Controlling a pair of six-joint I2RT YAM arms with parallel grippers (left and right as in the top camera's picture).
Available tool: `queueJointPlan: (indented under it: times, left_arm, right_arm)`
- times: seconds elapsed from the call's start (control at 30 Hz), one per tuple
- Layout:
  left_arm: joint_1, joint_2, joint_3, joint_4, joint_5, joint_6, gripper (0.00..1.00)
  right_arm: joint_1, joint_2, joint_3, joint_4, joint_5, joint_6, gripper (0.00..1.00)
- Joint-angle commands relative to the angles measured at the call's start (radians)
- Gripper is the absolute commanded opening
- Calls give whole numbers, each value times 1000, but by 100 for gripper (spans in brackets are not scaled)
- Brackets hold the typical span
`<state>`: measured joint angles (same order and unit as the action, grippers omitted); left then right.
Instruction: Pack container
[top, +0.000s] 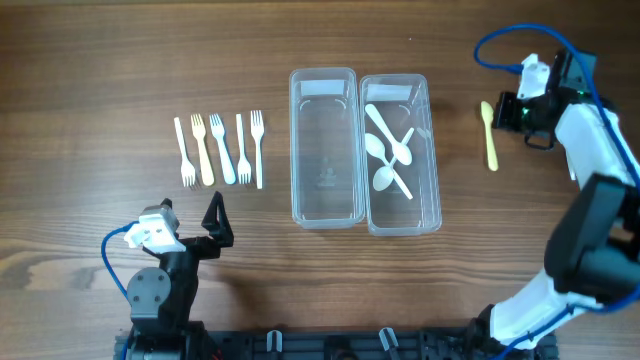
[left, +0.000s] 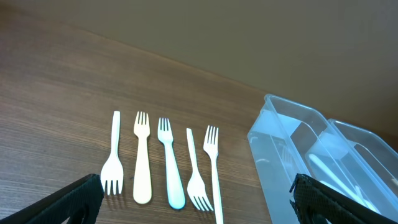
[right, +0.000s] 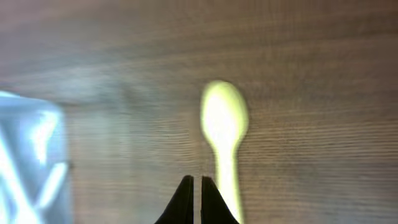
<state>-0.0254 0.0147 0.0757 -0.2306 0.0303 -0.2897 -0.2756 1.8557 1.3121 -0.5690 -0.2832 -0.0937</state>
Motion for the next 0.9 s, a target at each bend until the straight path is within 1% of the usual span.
queueJointPlan:
  times: [0.0, 0.17, 0.2, 0.23, 0.27, 0.33, 0.37, 0.4, 0.47, 0.5, 0.53, 0.6, 0.67, 0.7, 0.73, 0.8, 0.87]
  left_arm:
    - [-5, -8, -6, 4, -5, 24, 100]
    - [-5, -8, -6, 4, -6, 24, 100]
    - [-5, -8, -6, 4, -5, 24, 100]
    - [-5, -8, -6, 4, -5, 24, 100]
    - [-5, -8, -6, 4, -6, 24, 100]
    - [-5, -8, -6, 4, -6, 24, 100]
    - [-5, -8, -6, 4, -6, 24, 100]
    - [-5, -8, -6, 4, -6, 24, 100]
    - [-5, -8, -6, 4, -6, 24, 100]
    - [-5, -8, -6, 4, -5, 24, 100]
    - [-5, -8, -6, 4, -6, 24, 100]
    - [-5, -8, -6, 4, -6, 24, 100]
    - [-5, -8, -6, 4, -6, 24, 100]
    - [-5, -8, -6, 4, -6, 24, 100]
    - [-5, -8, -6, 4, -6, 24, 100]
    - [-5, -8, -6, 4, -6, 24, 100]
    - [-5, -8, -6, 4, -6, 24, 100]
  right_arm:
    - [21, -98, -3, -12, -40, 19, 4]
    - [30, -148, -3, -12, -36, 19, 4]
    - [30, -148, -3, -11, -24, 32, 11]
    - [30, -145, -3, -11, -8, 51, 28]
    - [30, -142, -4, -13, 3, 66, 33]
    - [30, -138, -4, -14, 17, 76, 35]
    - [30, -137, -5, -13, 26, 88, 39]
    - [30, -132, -9, -3, 54, 133, 44]
    - [30, -124, -10, 1, 85, 195, 47]
    - [30, -119, -10, 2, 93, 216, 51]
    - [30, -115, -10, 2, 101, 241, 51]
    - [30, -106, -10, 3, 104, 276, 41]
    - [30, -97, -10, 0, 104, 280, 39]
    - [30, -93, -10, -2, 104, 280, 44]
    - [30, -85, -10, -4, 108, 281, 53]
    - [30, -74, -11, -9, 134, 286, 54]
    - [30, -57, -12, -22, 194, 328, 54]
